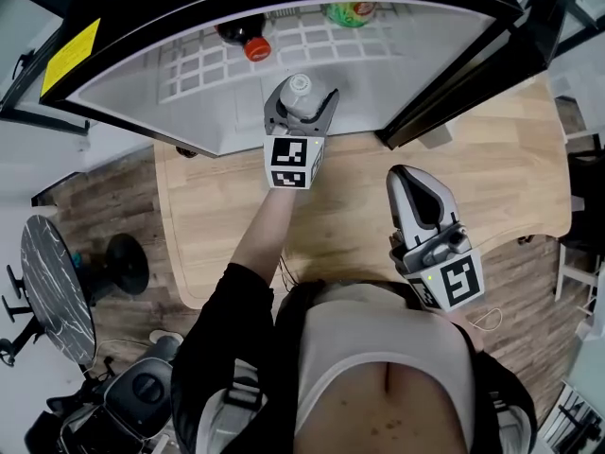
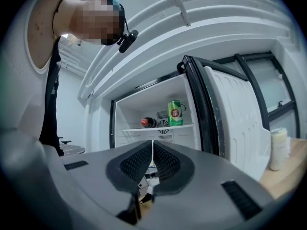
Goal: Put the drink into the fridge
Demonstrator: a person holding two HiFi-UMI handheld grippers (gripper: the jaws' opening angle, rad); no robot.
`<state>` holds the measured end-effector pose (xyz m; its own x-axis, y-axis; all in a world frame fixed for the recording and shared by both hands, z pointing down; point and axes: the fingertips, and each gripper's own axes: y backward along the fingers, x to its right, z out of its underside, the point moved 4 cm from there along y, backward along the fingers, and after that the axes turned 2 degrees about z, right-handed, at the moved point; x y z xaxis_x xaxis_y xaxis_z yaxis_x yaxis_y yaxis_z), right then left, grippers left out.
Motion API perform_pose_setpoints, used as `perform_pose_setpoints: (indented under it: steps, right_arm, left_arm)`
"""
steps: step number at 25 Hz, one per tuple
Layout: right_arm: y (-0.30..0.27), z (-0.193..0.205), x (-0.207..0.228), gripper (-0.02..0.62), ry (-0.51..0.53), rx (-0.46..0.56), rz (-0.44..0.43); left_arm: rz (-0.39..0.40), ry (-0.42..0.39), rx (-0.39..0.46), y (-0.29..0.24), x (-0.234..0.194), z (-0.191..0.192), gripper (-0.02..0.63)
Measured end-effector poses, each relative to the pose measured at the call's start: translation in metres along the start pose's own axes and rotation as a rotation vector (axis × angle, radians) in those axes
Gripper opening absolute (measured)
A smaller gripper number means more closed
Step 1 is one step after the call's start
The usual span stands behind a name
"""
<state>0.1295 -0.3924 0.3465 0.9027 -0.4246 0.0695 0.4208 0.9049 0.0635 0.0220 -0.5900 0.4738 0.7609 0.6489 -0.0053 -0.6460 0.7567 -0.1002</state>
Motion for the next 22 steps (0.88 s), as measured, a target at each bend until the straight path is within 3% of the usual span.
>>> perform_pose_setpoints:
  steps: [22]
  right_arm:
    - [-0.006,0.005,0.002,0.031,-0.034,-0.002,0.003]
  left_arm:
    - [-0.007,-0.009,-0.015,-0.032,-0.015,0.0,0.331]
